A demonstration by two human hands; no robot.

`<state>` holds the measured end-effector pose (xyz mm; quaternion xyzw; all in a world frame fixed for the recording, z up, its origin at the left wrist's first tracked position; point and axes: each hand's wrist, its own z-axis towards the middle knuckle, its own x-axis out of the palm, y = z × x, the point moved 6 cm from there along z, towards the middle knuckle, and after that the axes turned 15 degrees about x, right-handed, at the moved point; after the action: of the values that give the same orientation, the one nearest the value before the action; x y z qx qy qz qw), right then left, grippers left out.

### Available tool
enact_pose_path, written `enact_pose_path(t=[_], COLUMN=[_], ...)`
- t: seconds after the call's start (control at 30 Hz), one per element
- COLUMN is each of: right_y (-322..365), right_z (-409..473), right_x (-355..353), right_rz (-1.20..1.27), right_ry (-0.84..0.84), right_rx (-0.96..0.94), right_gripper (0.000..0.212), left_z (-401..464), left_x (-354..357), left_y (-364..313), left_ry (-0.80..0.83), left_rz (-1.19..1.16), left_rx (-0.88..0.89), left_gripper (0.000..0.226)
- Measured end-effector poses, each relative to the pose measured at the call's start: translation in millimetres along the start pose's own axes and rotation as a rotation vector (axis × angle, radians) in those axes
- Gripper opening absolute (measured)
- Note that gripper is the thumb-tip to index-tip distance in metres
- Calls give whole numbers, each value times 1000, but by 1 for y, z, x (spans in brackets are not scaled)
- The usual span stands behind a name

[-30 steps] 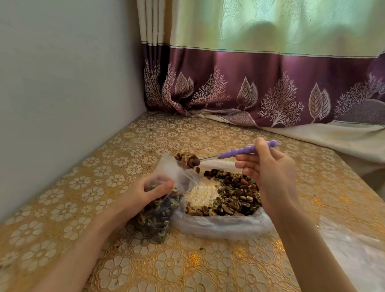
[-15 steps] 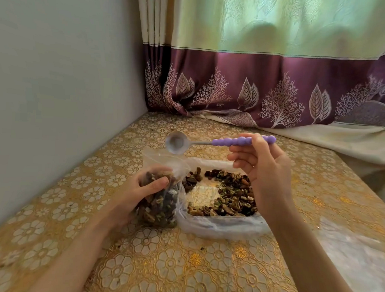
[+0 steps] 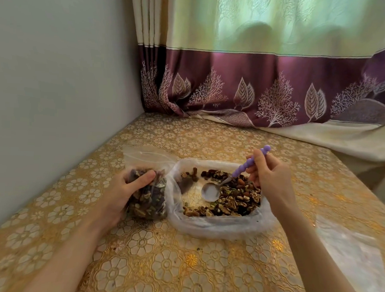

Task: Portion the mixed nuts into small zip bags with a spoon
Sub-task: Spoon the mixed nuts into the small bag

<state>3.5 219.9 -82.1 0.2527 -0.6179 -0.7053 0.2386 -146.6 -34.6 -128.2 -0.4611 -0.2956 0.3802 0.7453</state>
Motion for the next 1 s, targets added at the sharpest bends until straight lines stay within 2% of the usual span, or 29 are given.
enact_pose_path(t=[0.2,0.3,0.43,0.9,1.0], right_y=[-8,-14,-17,-31,-33], right_z=[6,2,-5,0,2], right_x=[-4,6,21,13,9], right_rz=[-8,-49,-85,90,121], right_ry=[36,118,176,103,64], right_rx=[156,249,284,477,495], right_gripper=[32,35,37,37,36], left_z=[-1,-1,0,-2,-5], left_x=[2,3,5,15,22], left_y=[-1,-2,-2,-1,-2], left_ry=[18,32,50,166,234], left_rz=[18,25,38,156,197], left_rx=[-1,14,15,-20,-31], left_gripper=[64,62,61,67,53])
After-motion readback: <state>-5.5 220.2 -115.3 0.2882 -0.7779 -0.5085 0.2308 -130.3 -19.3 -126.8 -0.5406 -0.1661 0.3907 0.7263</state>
